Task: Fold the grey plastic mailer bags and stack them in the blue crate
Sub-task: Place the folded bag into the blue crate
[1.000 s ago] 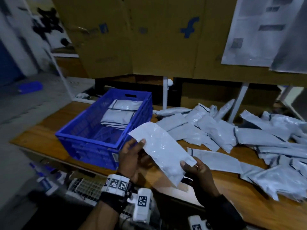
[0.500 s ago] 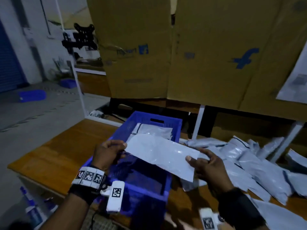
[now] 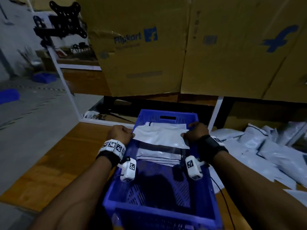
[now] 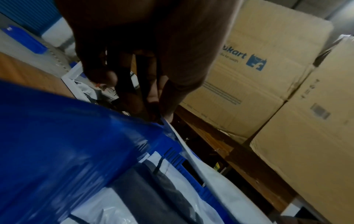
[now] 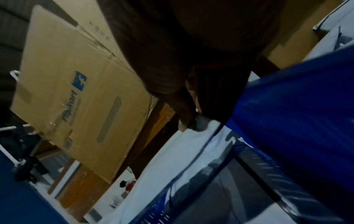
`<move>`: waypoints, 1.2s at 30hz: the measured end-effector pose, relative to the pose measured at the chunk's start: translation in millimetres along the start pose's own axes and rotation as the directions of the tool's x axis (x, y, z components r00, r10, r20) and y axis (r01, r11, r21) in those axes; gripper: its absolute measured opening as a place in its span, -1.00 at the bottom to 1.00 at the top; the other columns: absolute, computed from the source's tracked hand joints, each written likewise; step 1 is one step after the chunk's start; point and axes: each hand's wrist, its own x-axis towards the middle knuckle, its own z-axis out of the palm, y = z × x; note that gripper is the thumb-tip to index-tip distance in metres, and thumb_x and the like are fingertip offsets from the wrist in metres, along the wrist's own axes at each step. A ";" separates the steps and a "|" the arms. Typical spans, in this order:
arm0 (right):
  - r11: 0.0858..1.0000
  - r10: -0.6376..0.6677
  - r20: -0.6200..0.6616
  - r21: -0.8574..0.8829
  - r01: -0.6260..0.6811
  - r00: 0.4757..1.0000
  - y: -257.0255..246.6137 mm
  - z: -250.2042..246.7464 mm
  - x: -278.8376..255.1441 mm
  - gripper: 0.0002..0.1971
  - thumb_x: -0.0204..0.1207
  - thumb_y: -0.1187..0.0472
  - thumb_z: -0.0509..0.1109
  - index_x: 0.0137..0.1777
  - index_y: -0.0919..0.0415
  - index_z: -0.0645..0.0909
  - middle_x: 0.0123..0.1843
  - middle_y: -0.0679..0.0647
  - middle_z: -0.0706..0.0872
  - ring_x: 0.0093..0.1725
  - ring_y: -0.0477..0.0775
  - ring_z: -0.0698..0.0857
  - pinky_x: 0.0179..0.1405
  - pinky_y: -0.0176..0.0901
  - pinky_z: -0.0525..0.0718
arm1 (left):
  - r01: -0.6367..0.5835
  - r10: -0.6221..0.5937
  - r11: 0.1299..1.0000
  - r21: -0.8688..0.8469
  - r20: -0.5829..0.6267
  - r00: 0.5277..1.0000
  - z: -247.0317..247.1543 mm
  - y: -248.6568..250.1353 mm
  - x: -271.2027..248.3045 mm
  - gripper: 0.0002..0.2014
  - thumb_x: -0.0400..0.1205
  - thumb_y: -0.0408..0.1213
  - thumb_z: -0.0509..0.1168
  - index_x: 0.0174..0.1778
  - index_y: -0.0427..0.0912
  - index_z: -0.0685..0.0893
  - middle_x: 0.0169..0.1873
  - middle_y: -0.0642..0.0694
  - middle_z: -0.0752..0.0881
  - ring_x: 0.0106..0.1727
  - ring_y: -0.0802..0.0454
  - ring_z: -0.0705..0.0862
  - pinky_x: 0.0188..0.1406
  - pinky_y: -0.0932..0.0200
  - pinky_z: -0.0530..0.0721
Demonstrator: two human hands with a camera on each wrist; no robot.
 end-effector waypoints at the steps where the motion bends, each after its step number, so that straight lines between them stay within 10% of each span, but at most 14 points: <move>1: 0.998 -0.009 -0.013 -0.056 0.008 1.000 0.7 4.1 4.3 -0.39 0.43 0.24 0.71 0.45 0.25 0.57 0.29 0.22 0.74 0.06 0.15 0.72 -0.28 -0.34 0.57 | 0.004 -0.004 0.999 0.040 0.008 1.000 2.1 1.5 1.3 -0.75 0.38 -0.18 0.70 -0.45 -0.10 0.75 -0.36 -0.02 0.79 -0.17 -0.14 0.79 -0.04 0.09 0.73; 10: 0.963 -0.009 -0.052 -0.271 -0.006 0.999 4.3 31.4 24.8 -0.54 0.51 0.29 0.53 0.41 0.25 0.61 0.37 0.31 0.71 0.34 0.33 0.71 0.32 0.05 0.69 | -0.166 0.161 0.921 0.353 0.044 0.986 16.1 21.9 16.6 -0.83 0.44 -0.10 0.55 -0.28 0.01 0.66 0.01 -0.16 0.83 0.12 -0.27 0.77 0.02 0.09 0.69; 19: 0.924 0.047 -0.018 -0.380 -0.050 0.999 1.7 49.6 35.4 -0.59 0.29 0.21 0.64 0.16 0.25 0.73 0.14 0.26 0.82 0.11 0.29 0.80 0.14 0.03 0.80 | -0.327 0.264 0.867 0.377 0.208 0.942 35.9 23.2 30.0 -0.75 0.48 -0.03 0.61 -0.10 0.07 0.67 -0.01 -0.04 0.79 0.11 -0.15 0.75 0.14 0.04 0.72; 25: 0.908 0.062 -0.040 -0.412 -0.073 0.997 -6.6 47.0 29.2 -0.65 0.61 0.21 0.45 0.34 0.36 0.65 0.29 0.34 0.74 0.29 0.36 0.73 0.19 0.04 0.68 | -0.348 0.281 0.860 0.374 0.223 0.933 37.2 21.7 33.5 -0.73 0.47 0.00 0.61 -0.03 0.06 0.71 0.01 -0.03 0.80 0.10 -0.13 0.75 0.17 0.01 0.73; 30: 0.902 0.040 0.017 -0.430 -0.029 0.999 -5.7 44.2 31.4 -0.73 0.41 0.17 0.60 0.06 0.26 0.74 -0.01 0.22 0.84 -0.01 0.26 0.82 -0.01 0.03 0.81 | -0.363 0.293 0.855 0.372 0.233 0.927 37.3 19.4 37.4 -0.74 0.48 0.01 0.61 -0.06 0.08 0.69 0.00 -0.02 0.79 0.09 -0.14 0.75 0.14 0.01 0.73; 36: 0.868 -0.006 -0.004 -0.497 0.003 1.000 -10.1 30.6 24.4 -0.66 0.63 0.19 0.45 0.31 0.39 0.63 0.30 0.36 0.73 0.29 0.37 0.71 0.05 -0.02 0.62 | -0.362 0.272 0.853 0.375 0.270 0.923 34.9 26.4 40.3 -0.67 0.50 0.09 0.59 0.04 0.03 0.72 0.14 -0.07 0.79 0.12 -0.12 0.73 0.02 0.12 0.60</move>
